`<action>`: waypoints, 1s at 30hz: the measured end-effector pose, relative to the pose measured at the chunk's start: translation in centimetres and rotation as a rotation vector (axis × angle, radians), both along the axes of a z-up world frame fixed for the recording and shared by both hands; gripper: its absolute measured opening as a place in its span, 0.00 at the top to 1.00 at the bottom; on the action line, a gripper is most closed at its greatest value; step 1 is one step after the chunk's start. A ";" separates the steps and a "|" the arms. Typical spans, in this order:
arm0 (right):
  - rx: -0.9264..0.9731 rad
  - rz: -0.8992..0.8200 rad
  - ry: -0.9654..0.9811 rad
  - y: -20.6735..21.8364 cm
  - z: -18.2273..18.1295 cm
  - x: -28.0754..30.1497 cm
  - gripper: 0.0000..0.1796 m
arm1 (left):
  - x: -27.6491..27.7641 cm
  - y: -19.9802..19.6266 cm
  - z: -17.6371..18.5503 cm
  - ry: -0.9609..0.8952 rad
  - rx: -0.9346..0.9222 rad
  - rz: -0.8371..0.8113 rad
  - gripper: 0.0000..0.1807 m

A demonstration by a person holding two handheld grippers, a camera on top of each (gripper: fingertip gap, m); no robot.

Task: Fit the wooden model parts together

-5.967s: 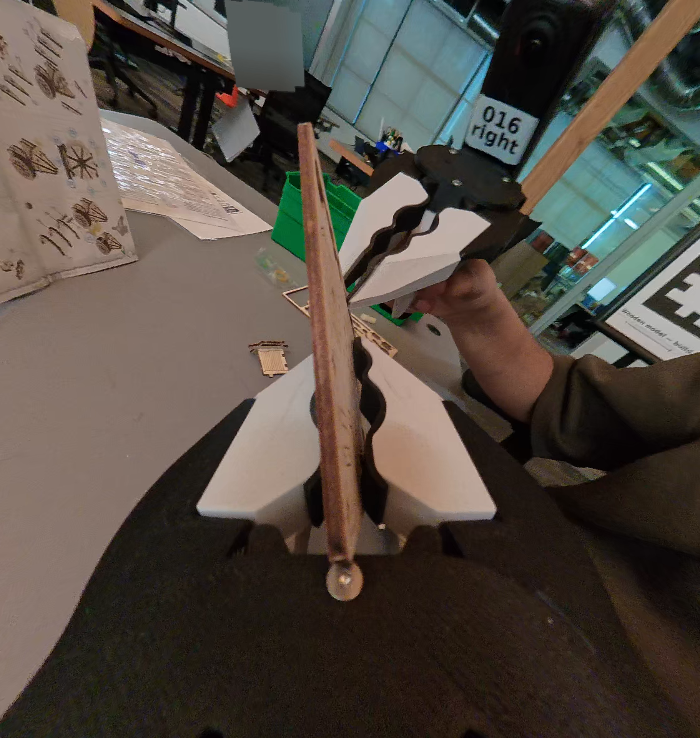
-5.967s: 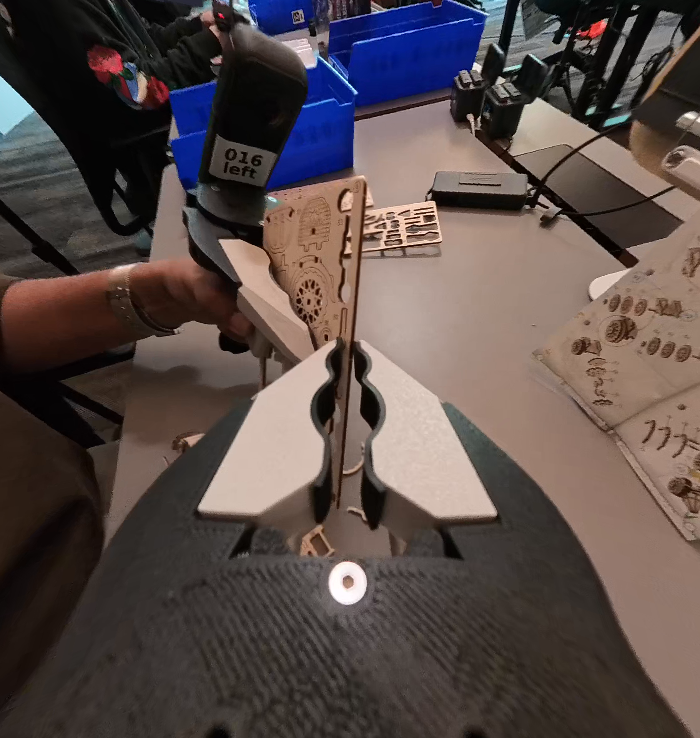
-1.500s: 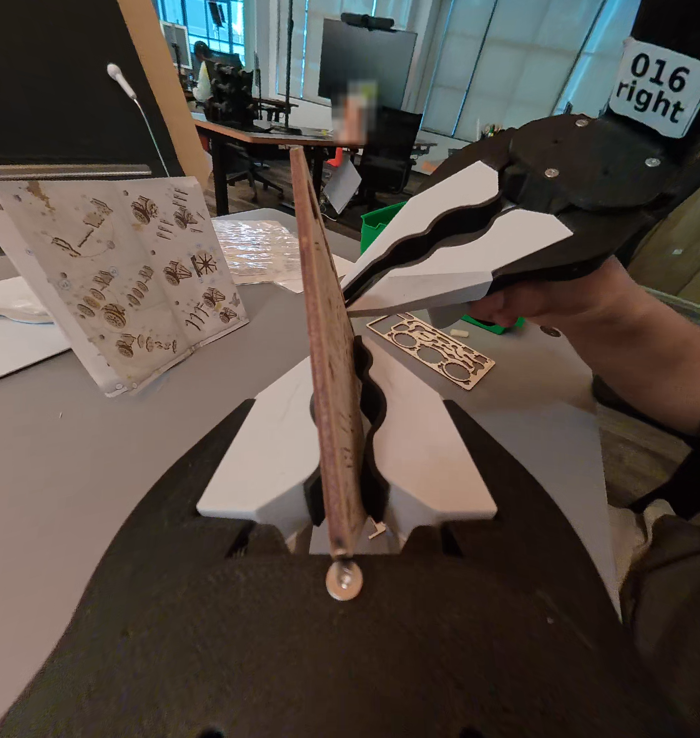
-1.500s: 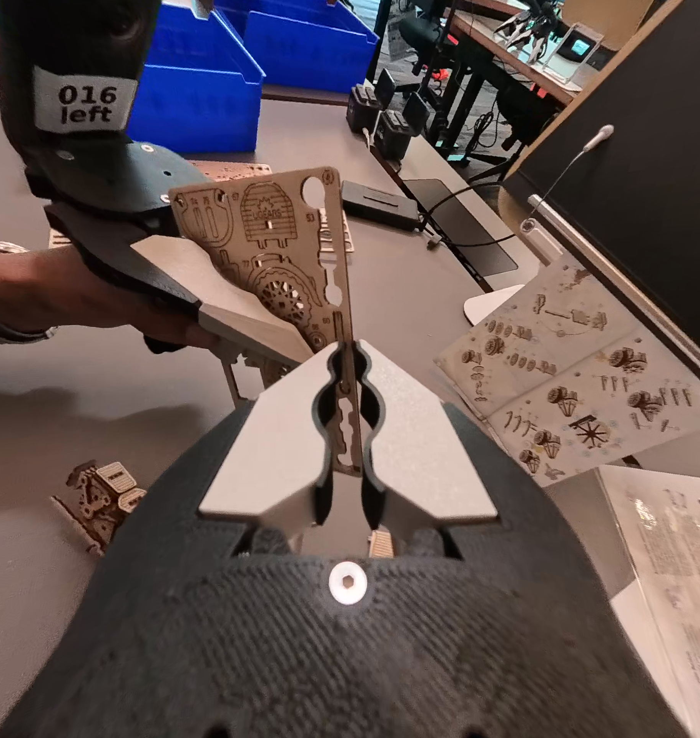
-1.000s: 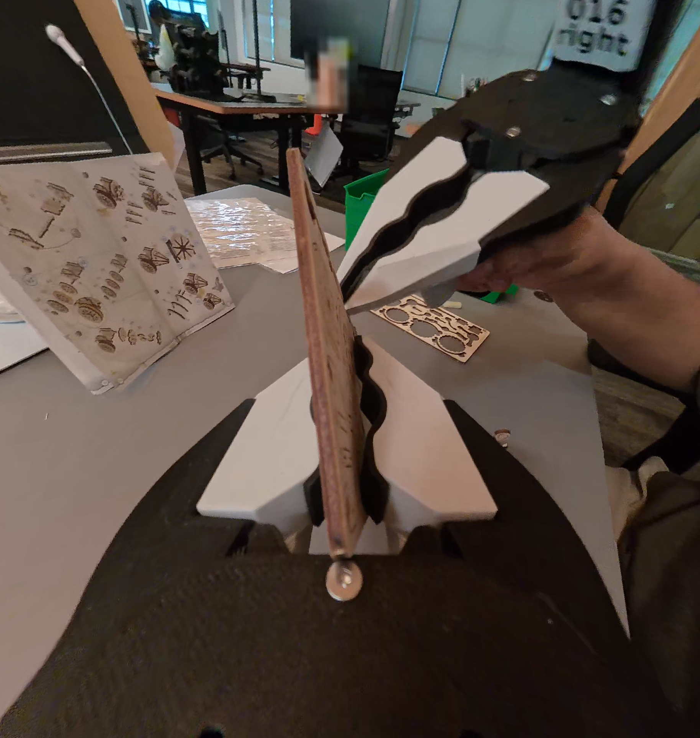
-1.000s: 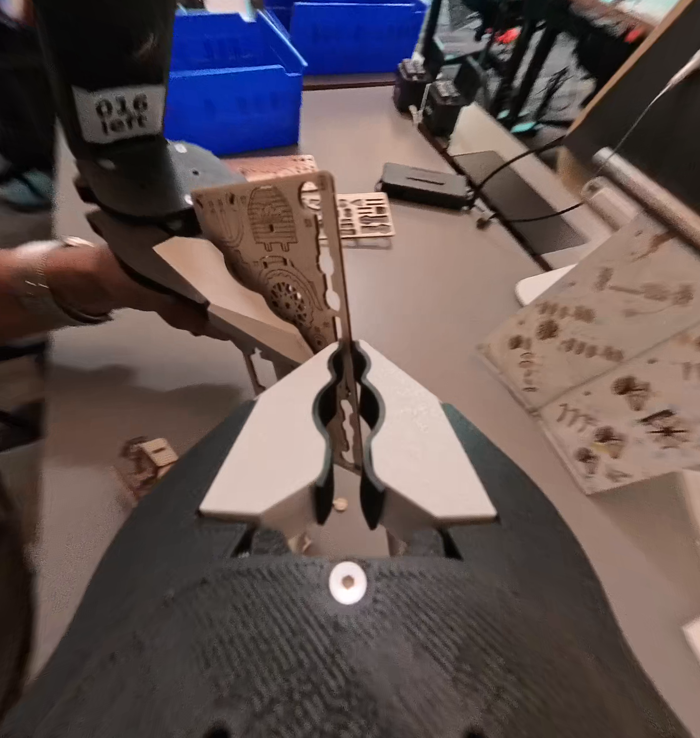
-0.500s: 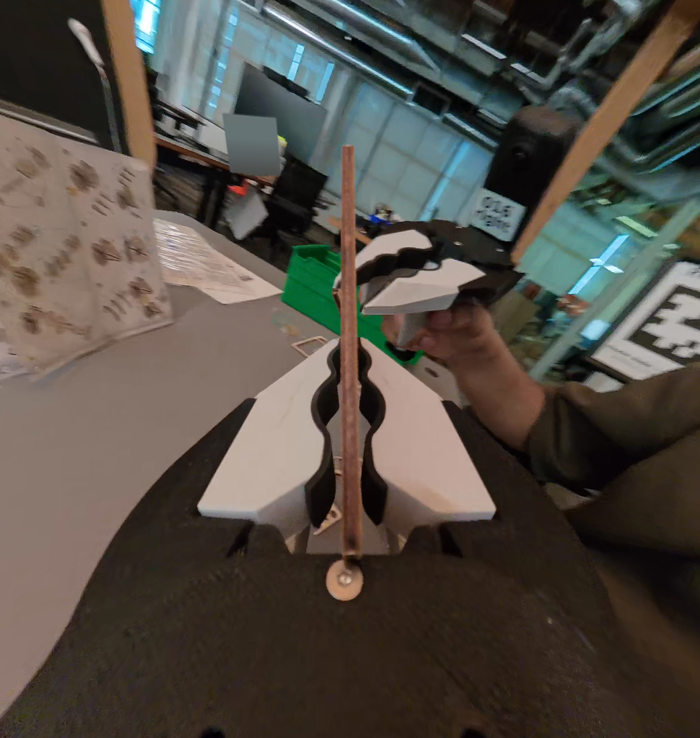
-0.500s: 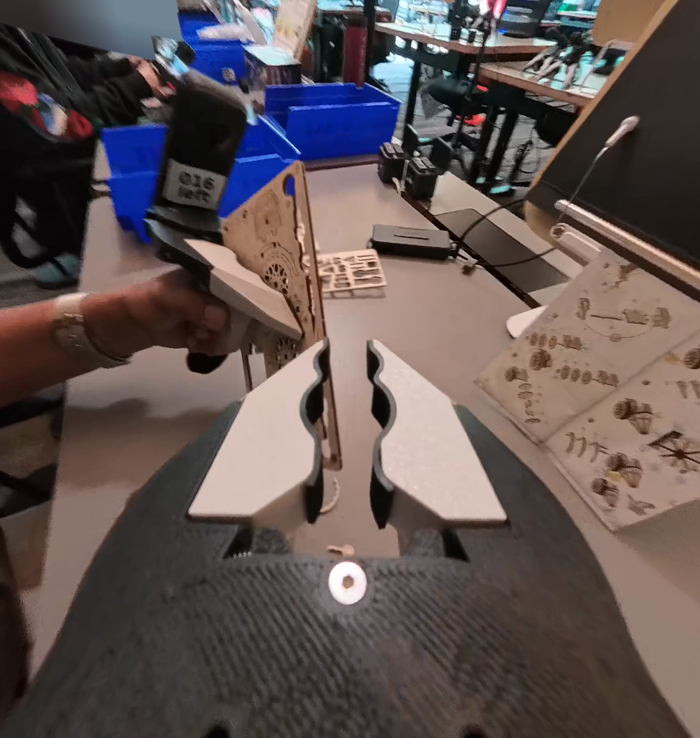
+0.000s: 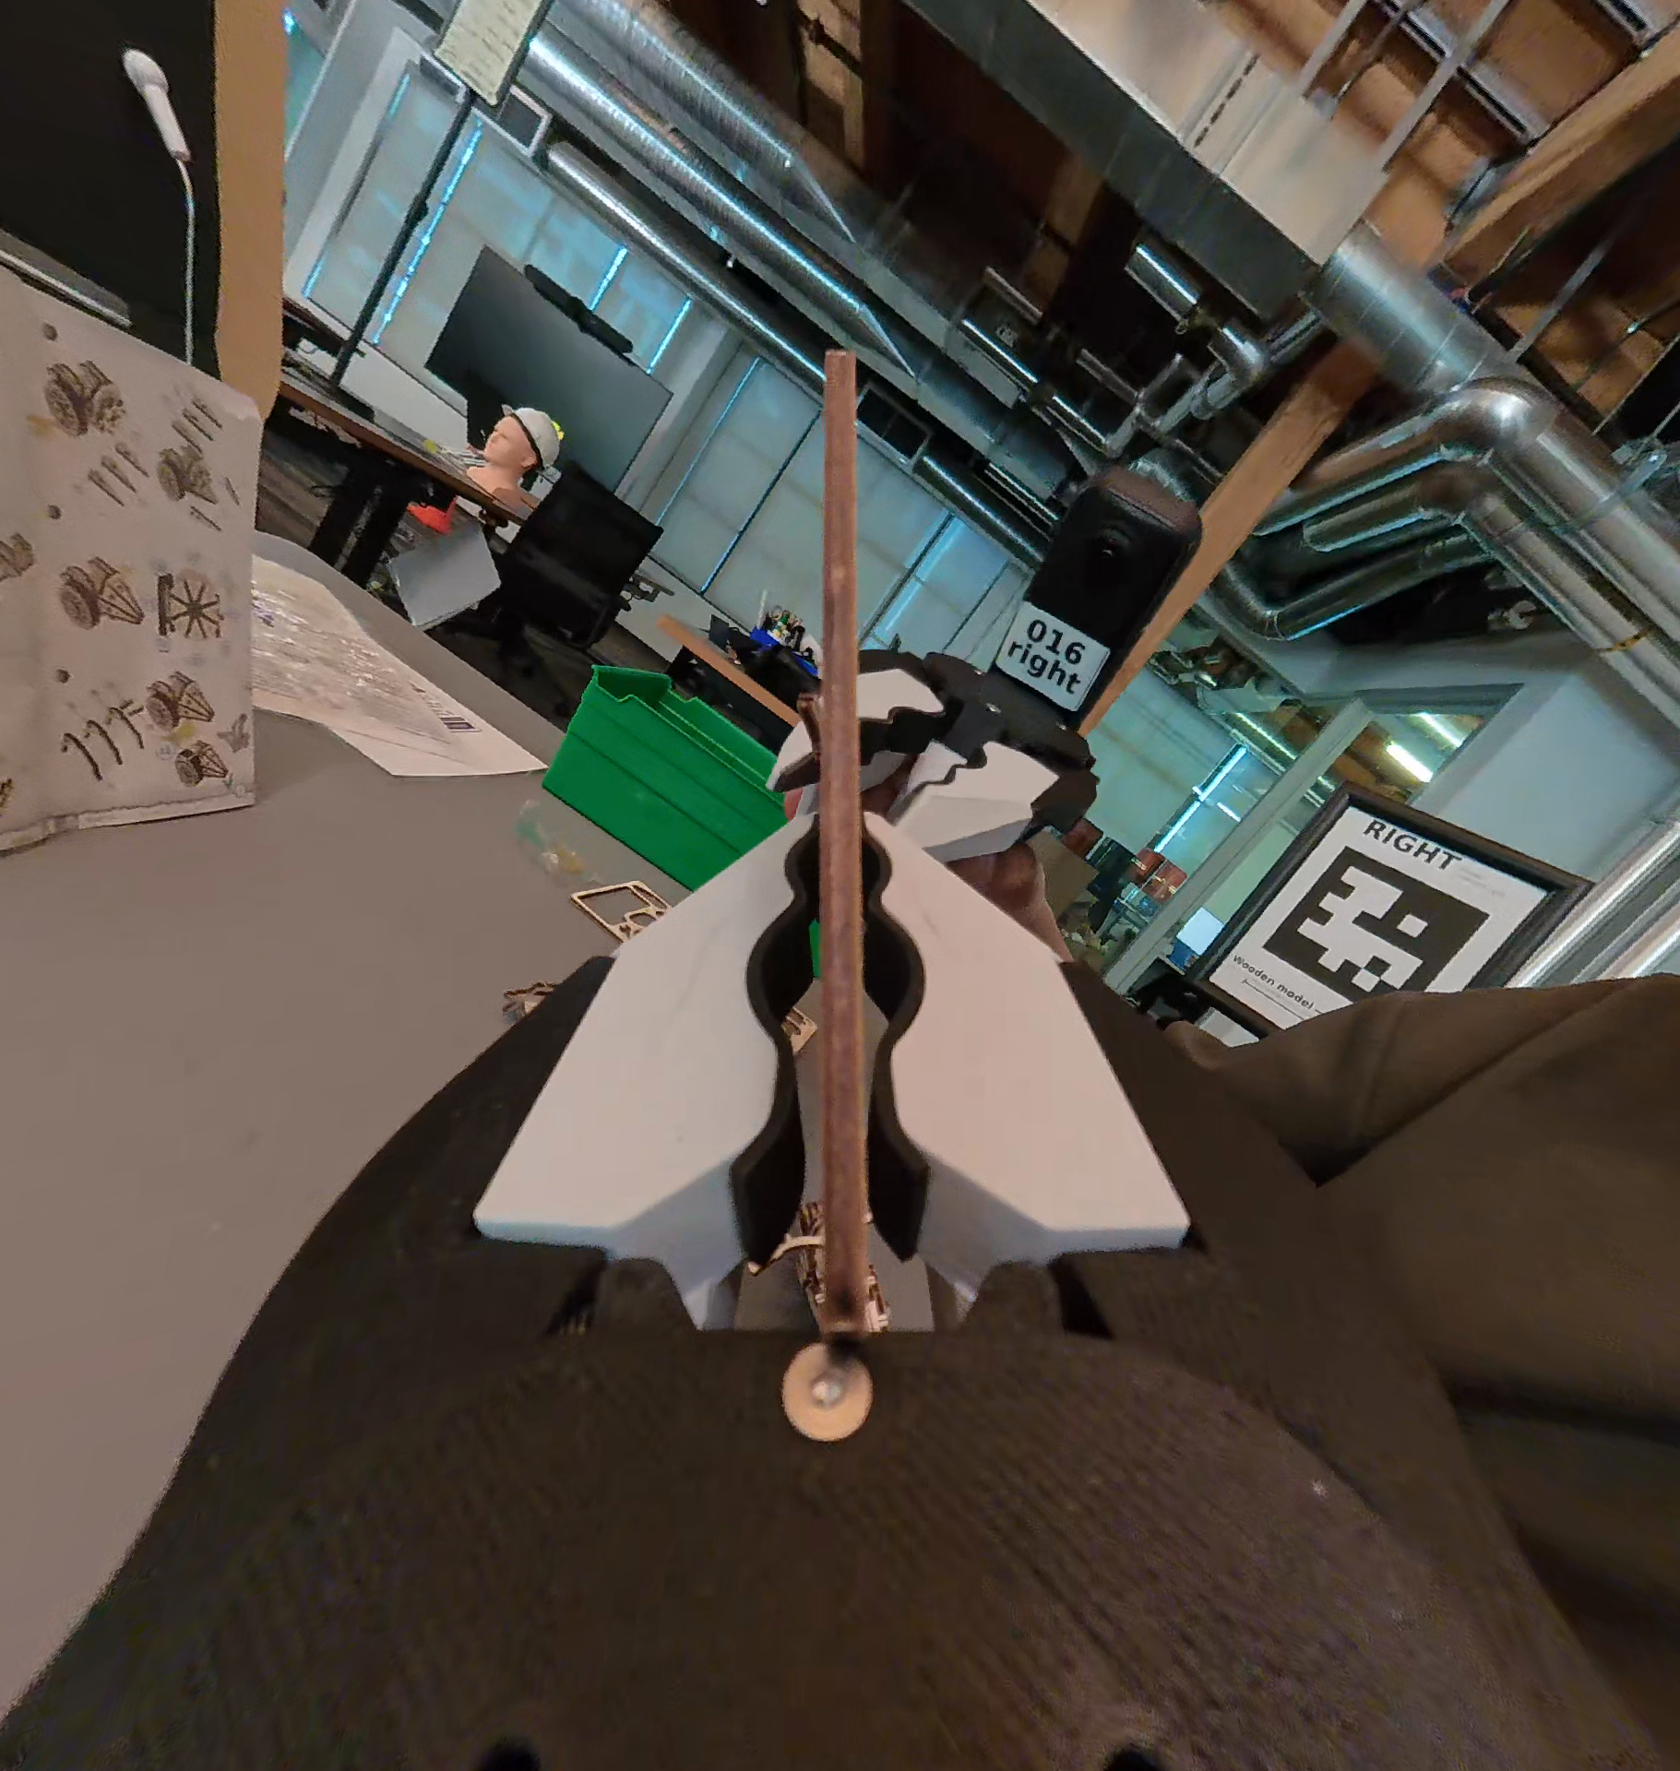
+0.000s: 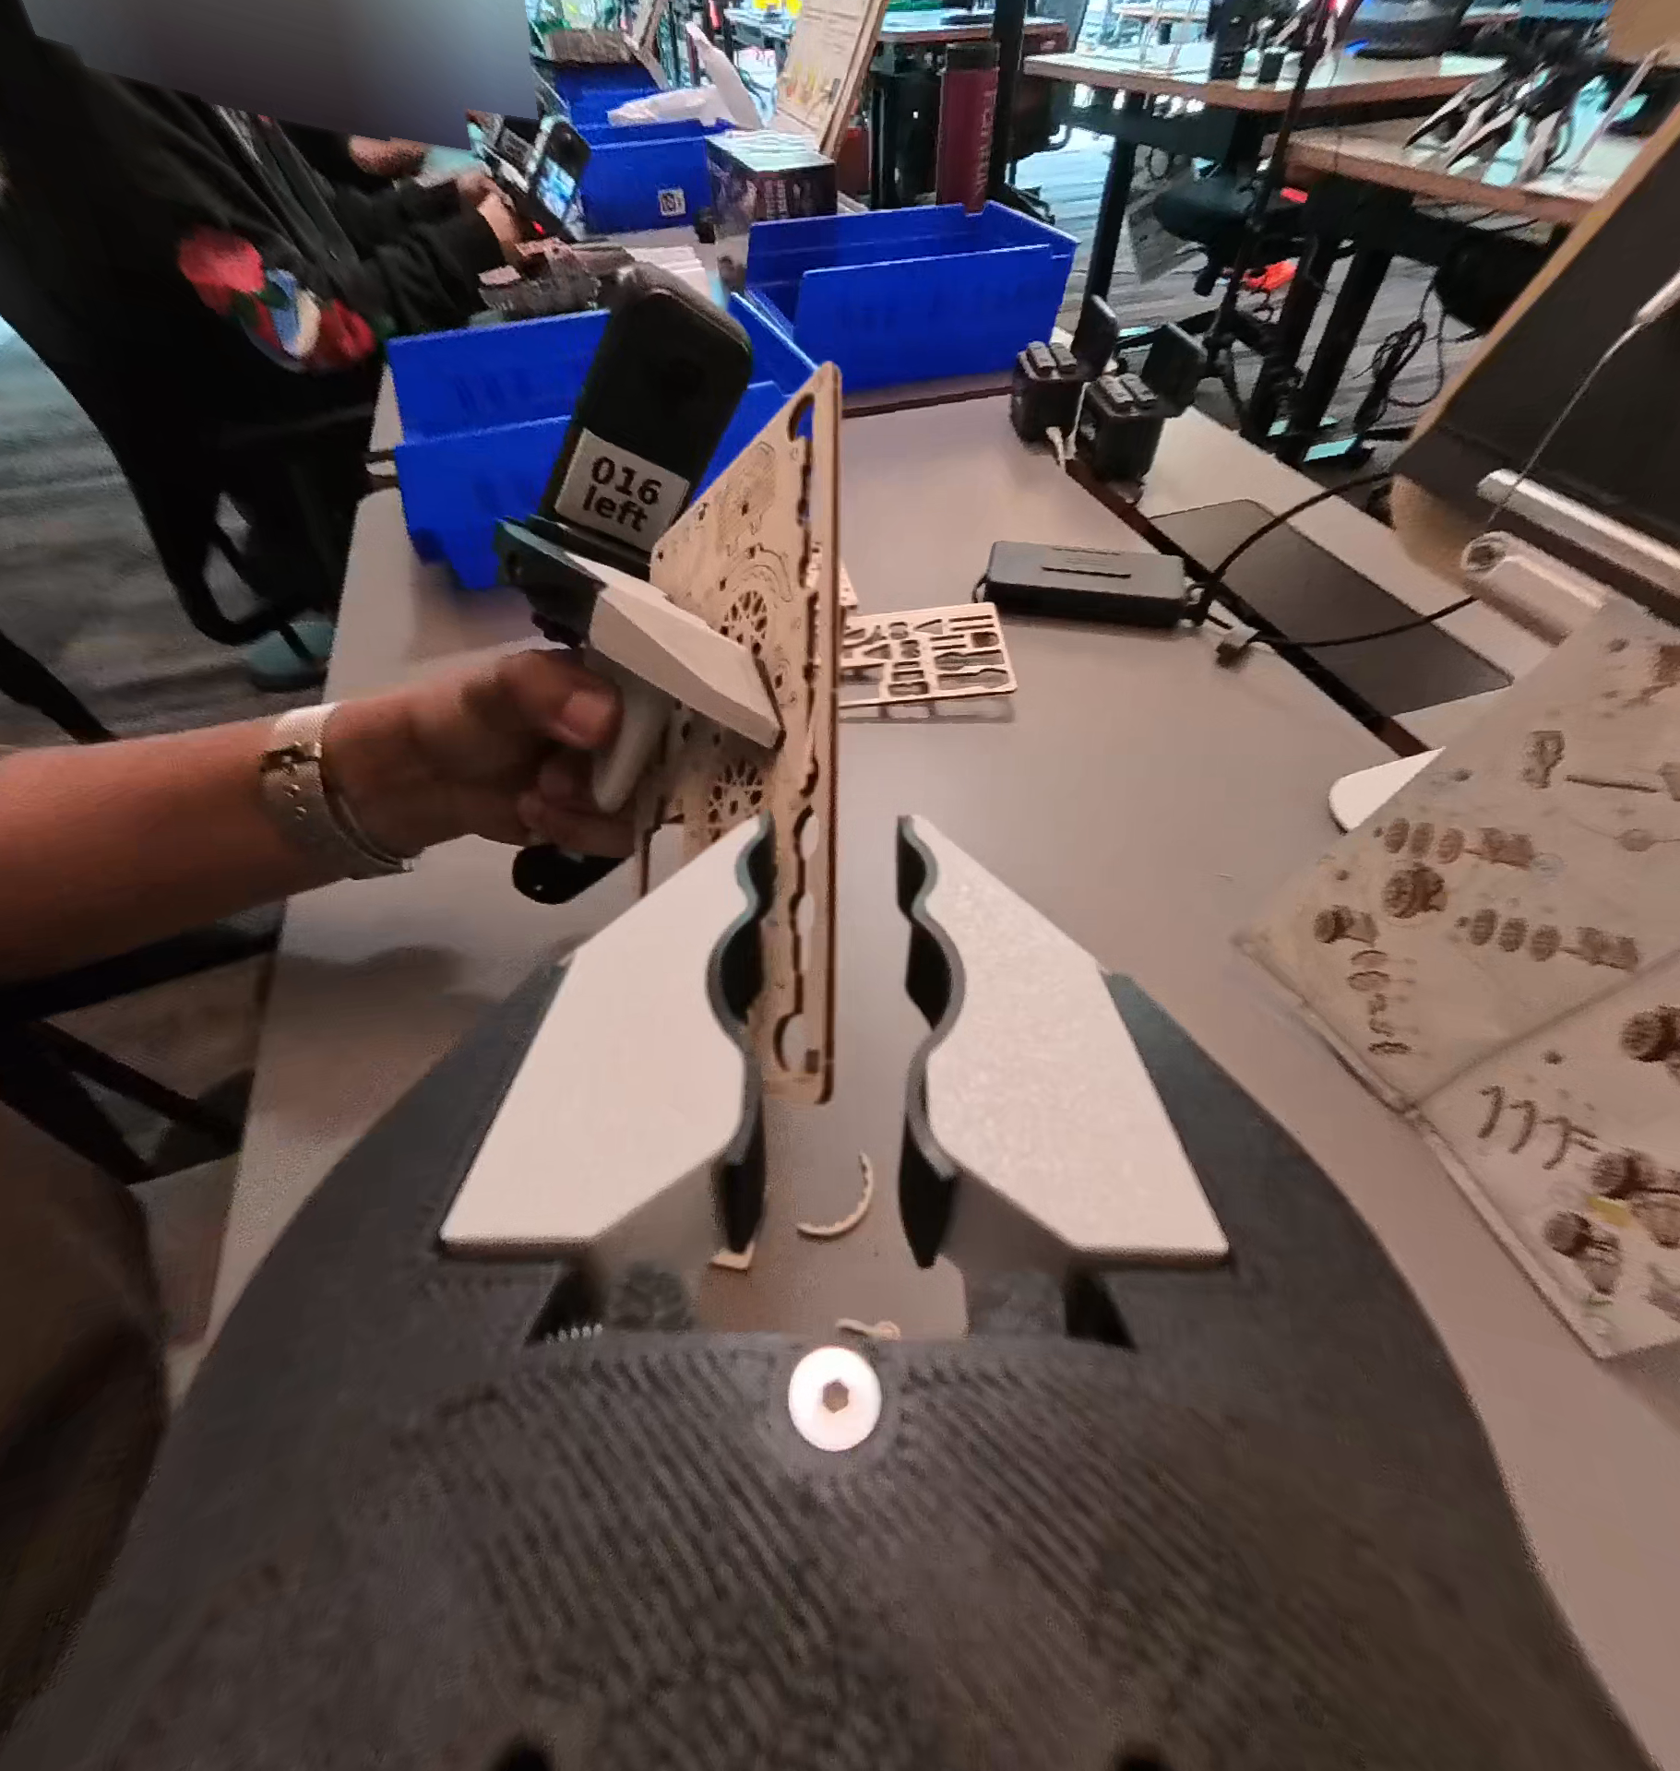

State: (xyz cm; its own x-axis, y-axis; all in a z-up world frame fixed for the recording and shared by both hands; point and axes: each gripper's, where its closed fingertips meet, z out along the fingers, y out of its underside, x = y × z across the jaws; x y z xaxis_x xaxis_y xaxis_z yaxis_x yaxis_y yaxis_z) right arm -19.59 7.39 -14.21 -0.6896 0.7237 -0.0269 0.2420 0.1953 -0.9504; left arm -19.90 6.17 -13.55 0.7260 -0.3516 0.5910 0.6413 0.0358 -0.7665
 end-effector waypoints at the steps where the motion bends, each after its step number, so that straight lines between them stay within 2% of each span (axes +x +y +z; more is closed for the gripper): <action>1: 0.017 0.001 0.014 0.0 0.0 0.0 0.87 | 0.2 0.0 0.0 0.001 -0.001 -0.014 1.00; 5: -0.001 0.041 0.008 -0.4 0.3 0.5 0.88 | 1.0 0.1 0.1 0.016 0.001 -0.056 1.00; 9: -0.072 0.097 -0.028 -0.9 0.6 1.2 0.96 | 1.3 0.1 0.3 0.017 0.014 -0.066 1.00; 20: -0.127 0.096 -0.068 -0.8 0.8 1.2 0.97 | 1.4 0.1 0.5 0.059 0.001 -0.047 1.00; 25: -0.121 0.085 -0.048 -0.7 1.1 1.0 0.98 | 2.4 1.1 -0.5 0.122 -0.061 -0.060 0.99; 27: -0.122 0.095 -0.043 -0.6 1.4 1.2 0.98 | 2.6 1.0 -0.2 0.082 -0.025 -0.081 1.00; 30: -0.171 0.112 -0.023 -0.6 2.5 1.6 0.92 | 2.6 0.9 -0.3 0.065 -0.018 -0.095 1.00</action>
State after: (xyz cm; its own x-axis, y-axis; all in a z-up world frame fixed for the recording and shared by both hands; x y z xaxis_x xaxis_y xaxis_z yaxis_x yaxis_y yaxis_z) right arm -17.99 6.80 -11.70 -0.7635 0.6259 -0.1592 0.2495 0.0584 -0.9666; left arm -17.33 7.08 -13.85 0.7269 -0.4106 0.5505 0.5900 -0.0370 -0.8066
